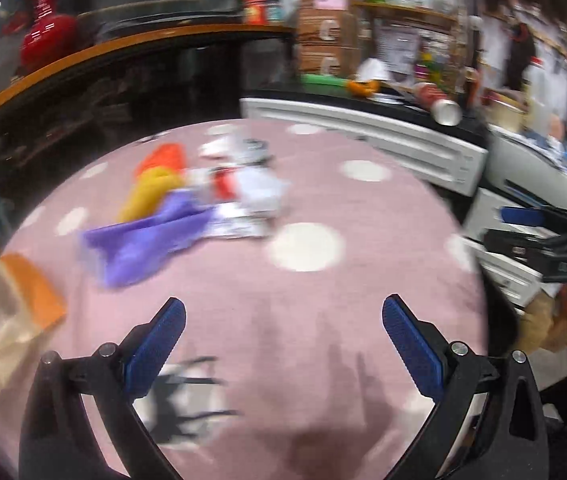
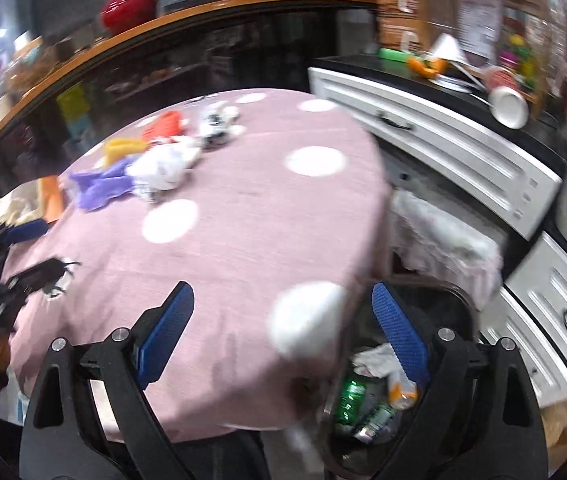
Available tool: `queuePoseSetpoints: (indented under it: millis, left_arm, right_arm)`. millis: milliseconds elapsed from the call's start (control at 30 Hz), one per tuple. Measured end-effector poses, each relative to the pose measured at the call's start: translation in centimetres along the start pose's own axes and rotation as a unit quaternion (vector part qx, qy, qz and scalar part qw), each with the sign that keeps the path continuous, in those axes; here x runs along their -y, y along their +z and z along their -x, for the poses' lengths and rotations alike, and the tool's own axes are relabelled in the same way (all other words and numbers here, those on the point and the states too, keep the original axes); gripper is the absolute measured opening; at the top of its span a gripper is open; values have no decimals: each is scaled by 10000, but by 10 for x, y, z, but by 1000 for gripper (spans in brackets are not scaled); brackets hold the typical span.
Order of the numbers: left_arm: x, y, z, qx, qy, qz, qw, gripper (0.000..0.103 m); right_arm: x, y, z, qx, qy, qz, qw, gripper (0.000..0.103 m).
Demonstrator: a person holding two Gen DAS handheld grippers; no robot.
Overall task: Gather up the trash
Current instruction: 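Move both tools back over the table toward the remaining trash, then grasp the white-red plastic bag with the right tool while the left tool grasps the yellow foam net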
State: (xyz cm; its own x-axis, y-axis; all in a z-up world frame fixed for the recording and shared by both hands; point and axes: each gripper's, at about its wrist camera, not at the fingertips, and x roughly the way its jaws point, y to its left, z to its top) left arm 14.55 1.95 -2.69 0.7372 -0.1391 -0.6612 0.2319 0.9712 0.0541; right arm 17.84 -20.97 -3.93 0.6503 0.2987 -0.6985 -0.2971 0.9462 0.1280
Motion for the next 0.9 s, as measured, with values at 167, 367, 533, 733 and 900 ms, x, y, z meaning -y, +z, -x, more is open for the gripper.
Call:
queuePoseSetpoints:
  millis: [167, 367, 533, 733, 900]
  left_arm:
    - [-59, 2, -1, 0, 408, 389, 9984, 97]
    - [-95, 17, -2, 95, 428, 589, 9973, 97]
    - [-110, 44, -23, -66, 293, 647, 9975, 97]
    - [-116, 73, -64, -394, 362, 429, 9976, 87]
    - [-124, 84, -101, -762, 427, 313, 9957, 75]
  right_arm:
    - [-36, 22, -25, -181, 371, 267, 9988, 90]
    - [-80, 57, -55, -321, 796, 696, 9939, 89]
    - [-104, 91, -85, -437, 871, 966, 9905, 81]
    - [-124, 118, -122, -556, 731, 1393, 9860, 75]
    - [-130, 131, -149, -707, 663, 1607, 9822, 68]
